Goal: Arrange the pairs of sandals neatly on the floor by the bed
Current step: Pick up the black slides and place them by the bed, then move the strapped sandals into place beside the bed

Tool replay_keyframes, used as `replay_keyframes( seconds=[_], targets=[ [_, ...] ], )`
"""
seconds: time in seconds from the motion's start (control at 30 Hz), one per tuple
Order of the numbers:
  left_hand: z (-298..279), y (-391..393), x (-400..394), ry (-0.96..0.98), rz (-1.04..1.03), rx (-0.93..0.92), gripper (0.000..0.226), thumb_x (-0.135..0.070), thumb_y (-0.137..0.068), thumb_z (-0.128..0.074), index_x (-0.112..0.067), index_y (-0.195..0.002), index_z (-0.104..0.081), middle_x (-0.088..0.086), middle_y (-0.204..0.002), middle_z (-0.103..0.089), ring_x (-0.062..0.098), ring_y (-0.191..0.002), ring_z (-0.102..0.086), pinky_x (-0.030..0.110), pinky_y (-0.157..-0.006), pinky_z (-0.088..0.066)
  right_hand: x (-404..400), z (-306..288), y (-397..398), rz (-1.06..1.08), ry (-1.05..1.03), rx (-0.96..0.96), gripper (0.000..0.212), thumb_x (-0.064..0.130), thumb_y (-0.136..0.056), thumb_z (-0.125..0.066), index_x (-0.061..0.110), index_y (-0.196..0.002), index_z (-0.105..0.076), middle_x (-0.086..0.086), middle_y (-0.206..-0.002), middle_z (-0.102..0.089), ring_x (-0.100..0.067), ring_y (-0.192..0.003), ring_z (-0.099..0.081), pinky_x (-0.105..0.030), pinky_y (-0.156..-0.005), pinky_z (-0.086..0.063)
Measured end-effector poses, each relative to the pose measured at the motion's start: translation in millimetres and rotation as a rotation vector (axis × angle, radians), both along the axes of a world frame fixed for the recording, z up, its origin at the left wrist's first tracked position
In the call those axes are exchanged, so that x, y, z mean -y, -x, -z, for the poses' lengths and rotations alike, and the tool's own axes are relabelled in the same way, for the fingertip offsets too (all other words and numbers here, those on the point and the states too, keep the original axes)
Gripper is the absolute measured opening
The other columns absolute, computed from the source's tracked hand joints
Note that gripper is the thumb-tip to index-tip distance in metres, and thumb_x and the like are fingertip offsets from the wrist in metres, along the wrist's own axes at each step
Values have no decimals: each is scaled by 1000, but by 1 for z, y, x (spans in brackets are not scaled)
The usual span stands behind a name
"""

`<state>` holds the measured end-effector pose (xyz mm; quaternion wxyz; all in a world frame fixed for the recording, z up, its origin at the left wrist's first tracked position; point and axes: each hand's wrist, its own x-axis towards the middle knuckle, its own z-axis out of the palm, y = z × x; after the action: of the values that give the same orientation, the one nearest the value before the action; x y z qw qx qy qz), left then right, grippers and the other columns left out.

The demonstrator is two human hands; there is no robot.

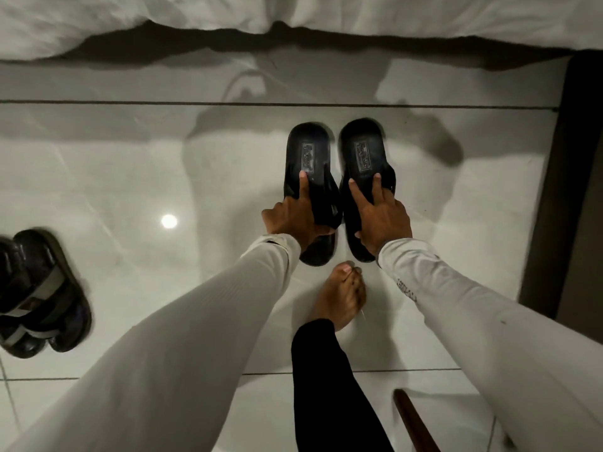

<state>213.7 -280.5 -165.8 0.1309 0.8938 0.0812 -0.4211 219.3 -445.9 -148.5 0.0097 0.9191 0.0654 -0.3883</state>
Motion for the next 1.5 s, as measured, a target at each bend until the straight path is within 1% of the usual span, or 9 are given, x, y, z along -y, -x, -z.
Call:
replay_keyframes(
  seconds=[0.33, 0.6, 0.8, 0.87, 1.03, 1.27, 1.33, 1.4, 1.5],
  targets=[
    [3, -12, -7, -22, 37, 27, 126, -72, -68, -69, -28, -156, 9, 16, -116, -68, 37, -98, -68, 48, -86, -53, -10, 1, -2, 51, 5, -35, 109, 20, -78, -81, 27, -157, -6, -26, -162, -8, -43, -135, -36, -54, -108, -40],
    [-3, -2, -22, 21, 44, 53, 119, -63, -74, -71, -26, -157, 5, 17, -119, -67, 37, -101, -67, 47, -85, -53, -23, -3, 0, 33, 67, -17, 108, 29, -80, -79, 26, -157, -3, -25, -162, -12, -43, -131, -41, -54, -99, -46],
    [-33, 28, -63, 116, -20, 184, 114, -57, -79, -69, -26, -158, 7, 12, -106, -71, 35, -90, -68, 41, -71, -50, -56, -21, 22, 31, 116, 104, 90, 18, -90, -63, 25, -157, -3, -23, -163, -9, -42, -147, -19, -59, -113, -29],
    [-45, 47, -98, 83, -25, 181, 113, -58, -81, -67, -25, -157, 9, 10, -103, -70, 33, -87, -67, 37, -66, -46, -78, -32, 31, -20, 127, 135, 87, 13, -92, -58, 24, -157, -2, -23, -163, -9, -41, -150, -14, -62, -116, -23],
    [-67, 110, -219, -39, -74, 170, 110, -62, -83, -62, -27, -157, 11, 10, -114, -62, 31, -96, -64, 41, -71, -49, -164, -50, 54, -227, 149, 159, 99, 13, -87, -67, 25, -157, 2, -23, -164, -8, -42, -150, -14, -62, -116, -23],
    [-87, 202, -427, -236, -231, 154, 93, -50, -84, -64, -20, -156, -14, 14, -139, -45, 36, -122, -49, 49, -91, -46, -369, -40, 114, -300, -58, 52, 82, 6, -98, -48, 31, -157, 5, -15, -166, 3, -35, -153, -7, -54, -120, -19],
    [-86, 221, -478, -246, -273, 163, 84, -42, -81, -67, -19, -151, -26, 15, -136, -45, 39, -120, -50, 50, -89, -48, -428, -35, 133, -321, -161, -6, 82, 7, -97, -51, 30, -157, 1, -15, -166, 3, -36, -151, -14, -52, -118, -27],
    [-80, 234, -523, -221, -281, 148, 70, -33, -82, -66, -17, -143, -36, 14, -132, -46, 41, -116, -54, 49, -81, -51, -486, -29, 150, -352, -282, -56, 87, 7, -91, -59, 27, -157, -6, -17, -166, -2, -39, -141, -34, -50, -108, -41],
    [-65, 241, -572, -153, -250, 20, 57, -34, -85, -66, -14, -134, -43, 13, -133, -44, 43, -105, -61, 46, -75, -50, -549, -19, 174, -360, -367, -212, 88, 5, -86, -61, 28, -156, -12, -14, -165, -12, -43, -124, -53, -50, -98, -50]
  ],
)
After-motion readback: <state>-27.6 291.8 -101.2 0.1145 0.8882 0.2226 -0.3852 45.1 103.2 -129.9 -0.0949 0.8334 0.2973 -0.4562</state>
